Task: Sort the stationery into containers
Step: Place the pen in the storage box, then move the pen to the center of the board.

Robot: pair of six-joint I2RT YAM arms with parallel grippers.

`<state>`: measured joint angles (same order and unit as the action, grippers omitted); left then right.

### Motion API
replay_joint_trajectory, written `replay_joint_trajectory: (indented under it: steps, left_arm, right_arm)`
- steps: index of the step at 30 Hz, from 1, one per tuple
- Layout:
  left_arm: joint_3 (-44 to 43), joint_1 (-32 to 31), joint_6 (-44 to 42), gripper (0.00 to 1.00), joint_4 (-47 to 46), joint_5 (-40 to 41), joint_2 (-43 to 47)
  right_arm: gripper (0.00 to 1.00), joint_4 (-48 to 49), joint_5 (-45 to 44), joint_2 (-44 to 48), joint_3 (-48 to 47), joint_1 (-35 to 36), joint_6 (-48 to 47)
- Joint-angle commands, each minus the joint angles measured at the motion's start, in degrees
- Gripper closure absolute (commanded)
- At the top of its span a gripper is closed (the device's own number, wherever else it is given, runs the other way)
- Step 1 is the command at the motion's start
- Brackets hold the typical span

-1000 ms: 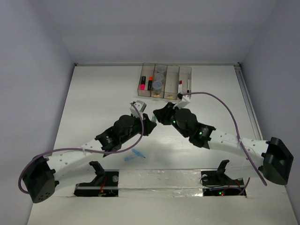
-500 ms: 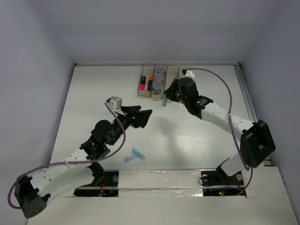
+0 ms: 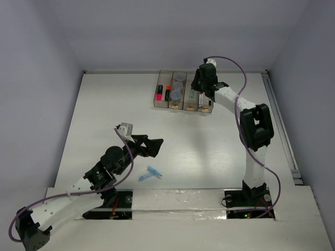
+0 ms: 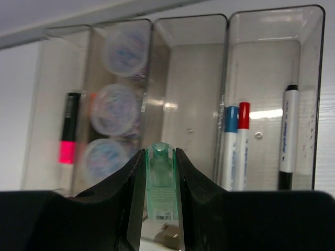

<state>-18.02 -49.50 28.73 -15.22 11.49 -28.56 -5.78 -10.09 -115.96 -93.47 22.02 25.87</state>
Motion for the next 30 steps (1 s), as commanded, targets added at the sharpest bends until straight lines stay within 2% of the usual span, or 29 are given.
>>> replay_joint_trajectory:
  steps: [1, 2, 3, 4, 8, 10, 11, 12, 13, 14, 15, 16, 17, 19, 20, 22, 23, 24, 25, 27, 30]
  left_arm:
    - [1.1, -0.3, 1.8, 0.01, 1.4, 1.0, 3.8]
    - [1.2, -0.3, 1.9, 0.01, 1.9, 1.9, 4.4]
    - [1.4, -0.3, 1.9, 0.01, 2.6, 2.1, 5.4]
    - [1.3, -0.3, 1.9, 0.01, 2.9, 2.6, 5.8]
    - [0.8, -0.3, 2.1, 0.01, 3.5, 3.2, 6.7]
    - [0.2, -0.3, 2.2, 0.01, 3.9, 3.6, 6.8]
    - [-0.2, -0.3, 2.4, 0.01, 4.2, 4.5, 6.8]
    - [-0.5, -0.3, 2.6, 0.01, 5.0, 5.1, 6.8]
    - [-1.4, -0.3, 2.8, 0.01, 5.5, 5.8, 6.9]
    - [-1.8, -0.3, 3.4, 0.01, 6.0, 7.0, 7.1]
    - [-2.2, -0.3, 3.5, 0.01, 6.3, 7.6, 7.5]
    - [-3.1, -0.3, 3.7, 0.01, 6.6, 7.8, 7.6]
    - [-3.4, -0.3, 3.6, 0.01, 6.7, 8.0, 7.9]
    - [-4.9, -0.3, 3.5, 0.01, 7.5, 8.3, 8.2]
    - [-5.3, -0.3, 3.4, 0.01, 7.7, 8.4, 8.2]
    - [-6.0, -0.3, 3.6, 0.01, 8.5, 8.4, 7.5]
    - [-6.5, -0.3, 3.8, 0.01, 8.5, 8.3, 7.2]
    - [-6.7, -0.3, 4.0, 0.01, 8.6, 8.3, 6.8]
    - [-7.1, -0.3, 4.1, 0.01, 8.8, 8.3, 6.5]
    - [-7.6, -0.3, 4.5, 0.01, 9.6, 8.8, 6.2]
    - [-8.5, -0.3, 5.8, 0.01, 11.2, 11.6, 6.1]
  right_arm:
    - [0.84, -4.8, -1.0, -3.7, -7.9, -0.9, -3.7]
    - [0.76, -5.0, -0.6, -4.4, -9.8, -0.9, -4.2]
    - [0.64, -5.5, -0.5, -4.8, -10.6, -0.9, -4.5]
    - [0.4, -6.5, -0.5, -5.1, -11.5, -0.9, -4.9]
    - [0.15, -7.4, 1.2, -3.3, -11.9, -0.9, -6.0]
    - [0.14, -7.3, 3.9, 0.4, -8.9, -0.9, -6.8]
    - [0.17, -7.1, 4.9, 2.3, -7.1, -0.4, -7.0]
    - [0.24, -6.7, 7.3, 6.8, -4.4, 1.0, -7.3]
    - [0.32, -5.9, 8.3, 9.5, 2.2, 2.1, -7.7]
    - [0.6, -5.6, 9.1, 12.2, 6.0, 3.5, -7.7]
    - [0.8, -5.2, 9.7, 14.9, 9.8, 5.0, -7.8]
    - [0.93, -4.2, 12.9, 20.1, 17.8, 9.3, -7.5]
    - [0.95, -3.4, 13.8, 22.7, 21.8, 11.9, -7.7]
    - [0.95, -0.7, 14.7, 29.4, 29.4, 20.0, -7.5]
    - [0.92, 0.4, 16.5, 31.4, 36.0, 22.3, -7.7]
    - [0.84, 2.7, 20.4, 35.2, 41.2, 26.5, -6.6]
    - [0.67, 3.8, 21.3, 38.6, 45.9, 30.0, -6.4]
    - [0.59, 4.7, 23.4, 40.0, 47.8, 31.4, -6.4]
    - [0.47, 5.2, 23.8, 41.2, 49.4, 34.0, -6.2]
    - [0.4, 5.2, 25.7, 42.3, 51.6, 36.4, -5.9]
    - [0.39, 5.2, 24.6, 40.2, 50.9, 42.7, -6.5]
